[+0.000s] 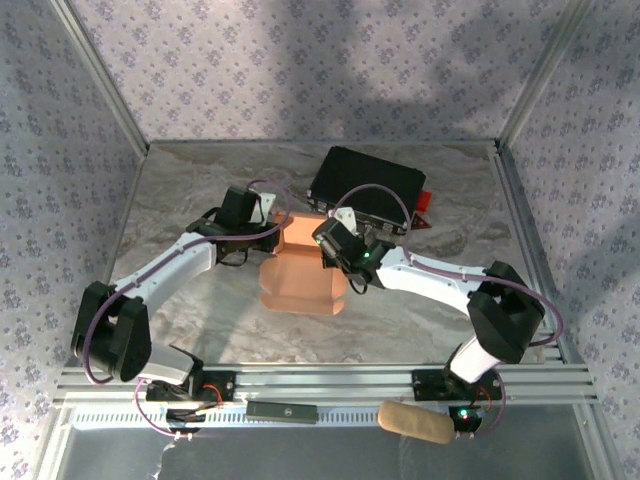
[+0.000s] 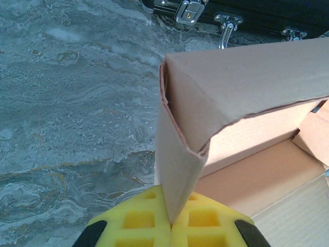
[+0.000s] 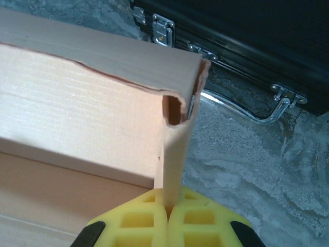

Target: Fold the paper box

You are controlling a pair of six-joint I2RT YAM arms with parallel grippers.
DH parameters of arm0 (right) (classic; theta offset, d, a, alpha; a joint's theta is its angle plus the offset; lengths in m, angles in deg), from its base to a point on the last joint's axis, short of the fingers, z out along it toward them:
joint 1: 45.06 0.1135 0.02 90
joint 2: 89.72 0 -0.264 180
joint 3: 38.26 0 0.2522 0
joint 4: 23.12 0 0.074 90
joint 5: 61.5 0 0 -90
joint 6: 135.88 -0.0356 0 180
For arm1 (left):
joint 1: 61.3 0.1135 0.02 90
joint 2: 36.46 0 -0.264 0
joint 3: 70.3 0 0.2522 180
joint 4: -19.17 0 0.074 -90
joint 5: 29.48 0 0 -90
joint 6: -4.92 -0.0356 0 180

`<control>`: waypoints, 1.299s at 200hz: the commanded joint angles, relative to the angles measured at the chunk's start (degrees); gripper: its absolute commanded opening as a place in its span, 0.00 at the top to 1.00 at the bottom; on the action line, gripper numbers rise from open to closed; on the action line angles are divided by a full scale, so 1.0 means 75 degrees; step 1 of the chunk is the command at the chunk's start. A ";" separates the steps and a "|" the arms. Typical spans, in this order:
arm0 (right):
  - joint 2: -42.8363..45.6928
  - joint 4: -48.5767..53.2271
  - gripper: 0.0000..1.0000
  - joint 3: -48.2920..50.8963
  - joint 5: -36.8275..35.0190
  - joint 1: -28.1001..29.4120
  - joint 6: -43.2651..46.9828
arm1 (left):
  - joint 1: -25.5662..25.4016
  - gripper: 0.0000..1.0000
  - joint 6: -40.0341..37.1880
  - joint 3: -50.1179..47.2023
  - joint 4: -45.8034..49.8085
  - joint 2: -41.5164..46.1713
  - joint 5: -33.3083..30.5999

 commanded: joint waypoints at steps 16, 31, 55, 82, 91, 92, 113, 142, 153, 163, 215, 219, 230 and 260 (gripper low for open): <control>-0.0103 -0.0373 0.84 0.0255 0.0594 -0.0001 0.0170 | -0.0071 1.00 0.0099 0.0346 -0.0099 0.0053 0.0344; -0.0114 -0.0423 0.83 0.0361 0.0561 -0.0027 0.0114 | -0.0079 1.00 0.0099 0.0348 -0.0099 0.0059 0.0344; -0.0149 -0.0358 0.80 0.0389 0.0399 -0.0056 0.0075 | -0.0080 1.00 0.0087 0.0360 -0.0082 0.0024 0.0368; -0.0257 -0.0147 0.79 0.0279 0.0152 -0.0080 0.0005 | -0.0079 1.00 0.0077 0.0376 -0.0054 0.0021 0.0351; -0.0276 -0.0184 0.78 0.0271 0.0168 -0.0097 0.0010 | -0.0079 1.00 0.0076 0.0373 -0.0049 0.0029 0.0357; -0.0277 -0.0181 0.78 0.0272 0.0170 -0.0103 0.0013 | -0.0080 1.00 0.0082 0.0373 -0.0043 0.0029 0.0357; -0.0279 -0.0220 0.79 0.0216 0.0192 -0.0141 0.0047 | -0.0082 1.00 0.0053 0.0350 -0.0038 0.0021 0.0357; -0.0455 0.0001 0.87 -0.0031 0.0016 -0.0138 -0.0011 | -0.0074 1.00 0.0056 0.0394 -0.0049 0.0001 0.0371; -0.0583 0.0195 0.91 -0.0171 -0.0215 -0.0101 -0.0106 | -0.0073 1.00 0.0064 0.0419 -0.0037 -0.0014 0.0369; -0.0725 0.0503 0.93 -0.0363 -0.0477 -0.0072 -0.0263 | -0.0089 1.00 0.0081 0.0436 -0.0019 -0.0024 0.0358; -0.1497 0.2283 1.00 -0.1613 -0.1573 0.0193 -0.1066 | -0.0127 1.00 0.0128 0.0495 -0.0013 -0.0118 0.0264; -0.1498 0.2273 0.99 -0.1609 -0.1564 0.0199 -0.1074 | -0.0135 1.00 0.0134 0.0491 -0.0014 -0.0121 0.0254; -0.1478 0.2209 0.90 -0.1602 -0.1535 0.0190 -0.1076 | -0.0139 1.00 0.0134 0.0490 -0.0014 -0.0128 0.0241; -0.1560 0.2330 0.82 -0.1775 -0.1558 0.0184 -0.1039 | -0.0143 1.00 0.0145 0.0481 -0.0019 -0.0143 0.0218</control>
